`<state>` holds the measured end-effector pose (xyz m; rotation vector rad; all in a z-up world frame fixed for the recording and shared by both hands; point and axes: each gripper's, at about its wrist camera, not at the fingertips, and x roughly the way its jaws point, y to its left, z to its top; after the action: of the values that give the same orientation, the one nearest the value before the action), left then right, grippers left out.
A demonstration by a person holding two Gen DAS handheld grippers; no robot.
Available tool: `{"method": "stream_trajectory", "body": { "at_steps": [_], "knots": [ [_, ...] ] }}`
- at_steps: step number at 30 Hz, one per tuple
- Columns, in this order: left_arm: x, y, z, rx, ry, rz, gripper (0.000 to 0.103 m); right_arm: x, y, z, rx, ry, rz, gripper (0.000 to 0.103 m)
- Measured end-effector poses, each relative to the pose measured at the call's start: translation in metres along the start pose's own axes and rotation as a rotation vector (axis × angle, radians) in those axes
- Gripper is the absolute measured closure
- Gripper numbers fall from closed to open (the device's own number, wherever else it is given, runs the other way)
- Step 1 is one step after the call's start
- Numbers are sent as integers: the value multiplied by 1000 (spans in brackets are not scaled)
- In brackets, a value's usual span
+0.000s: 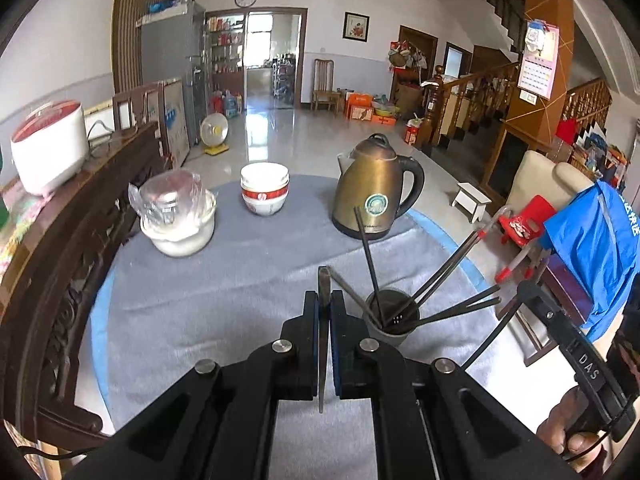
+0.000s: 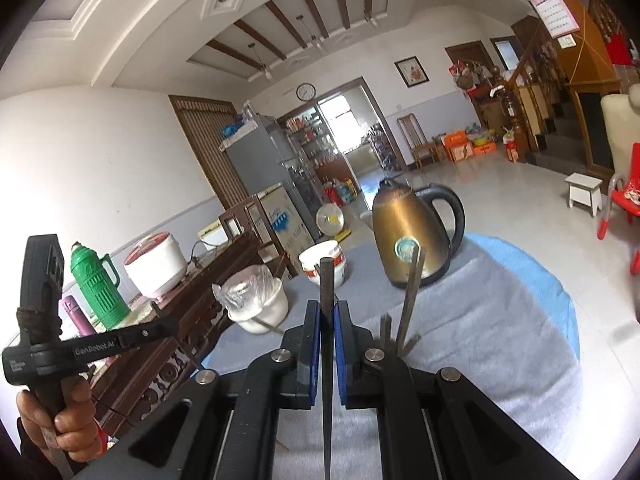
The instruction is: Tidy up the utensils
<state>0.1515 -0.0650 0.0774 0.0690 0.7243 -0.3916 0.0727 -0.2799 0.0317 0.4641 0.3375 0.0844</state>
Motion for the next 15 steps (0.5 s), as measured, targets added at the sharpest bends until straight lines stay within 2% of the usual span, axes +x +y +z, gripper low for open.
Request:
{"method": "stream_trajectory", "body": {
  "at_steps": [15],
  "knots": [
    [-8,-28,24,57,-74,44,98,-6,8,41,-21,-115,-3,96]
  ]
}}
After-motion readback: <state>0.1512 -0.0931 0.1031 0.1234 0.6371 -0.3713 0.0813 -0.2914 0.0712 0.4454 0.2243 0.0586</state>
